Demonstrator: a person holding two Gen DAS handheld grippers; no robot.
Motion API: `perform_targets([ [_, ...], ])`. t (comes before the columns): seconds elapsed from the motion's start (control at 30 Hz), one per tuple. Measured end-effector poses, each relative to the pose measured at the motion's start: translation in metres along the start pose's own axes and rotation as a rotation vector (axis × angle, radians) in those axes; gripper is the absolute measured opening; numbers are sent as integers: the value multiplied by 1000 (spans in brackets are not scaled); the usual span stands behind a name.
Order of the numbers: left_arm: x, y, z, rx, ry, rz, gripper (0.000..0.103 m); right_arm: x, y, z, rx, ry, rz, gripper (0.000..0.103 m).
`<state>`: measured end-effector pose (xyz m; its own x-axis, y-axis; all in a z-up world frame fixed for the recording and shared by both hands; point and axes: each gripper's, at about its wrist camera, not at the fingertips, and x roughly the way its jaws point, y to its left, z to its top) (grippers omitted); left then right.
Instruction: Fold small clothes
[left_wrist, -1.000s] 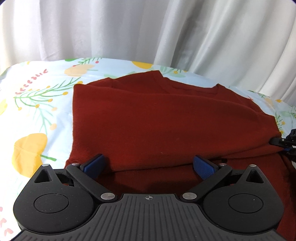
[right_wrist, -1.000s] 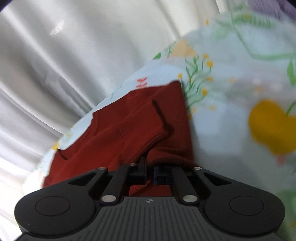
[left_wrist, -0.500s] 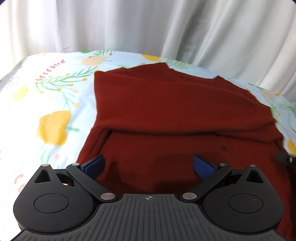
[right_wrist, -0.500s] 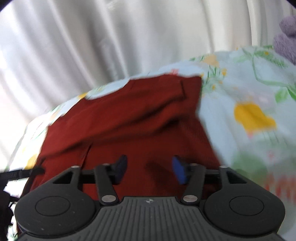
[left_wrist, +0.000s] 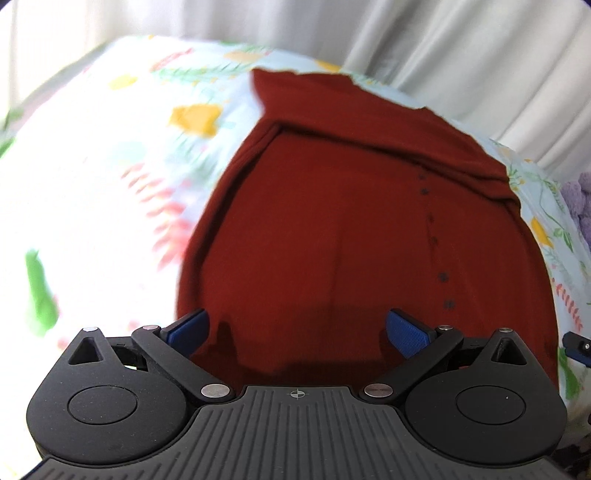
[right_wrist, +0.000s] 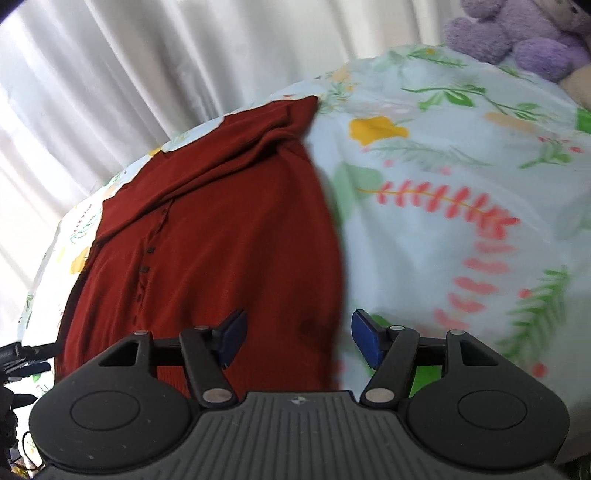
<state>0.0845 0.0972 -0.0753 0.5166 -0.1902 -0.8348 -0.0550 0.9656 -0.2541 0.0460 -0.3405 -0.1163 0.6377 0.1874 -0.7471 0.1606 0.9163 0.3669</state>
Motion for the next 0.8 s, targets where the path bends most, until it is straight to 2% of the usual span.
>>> perform_targets([
  [0.07,-2,15,-7,-56,24,7,103,-1,-12,-4,40,35,28,61],
  [0.13,-7,28,-15,-119,32,14,103,0,-20,-7,90,75,75,51],
  [0.2,-11,41,-20,-174,32,7,103,2,-26,-12,131,115,126,45],
  [0.33,-14,58,-26,-266,17,-88,101,9,-32,-18,182,151,167,36],
  [0.43,-8,64,-29,-311,49,-126,82,11,-36,-17,214,168,196,27],
  [0.5,-8,67,-31,-322,46,-132,78,13,-37,-18,227,180,218,22],
  [0.6,-10,70,-33,-326,51,-130,58,18,-34,-20,223,200,228,11],
  [0.67,-9,70,-32,-317,62,-120,36,21,-32,-21,218,213,228,8],
  [0.7,-8,70,-32,-308,67,-108,32,21,-31,-22,215,216,226,6],
  [0.77,-8,70,-31,-291,73,-89,9,21,-31,-21,213,213,229,5],
  [0.8,-8,71,-30,-287,73,-95,10,21,-32,-21,214,210,235,4],
])
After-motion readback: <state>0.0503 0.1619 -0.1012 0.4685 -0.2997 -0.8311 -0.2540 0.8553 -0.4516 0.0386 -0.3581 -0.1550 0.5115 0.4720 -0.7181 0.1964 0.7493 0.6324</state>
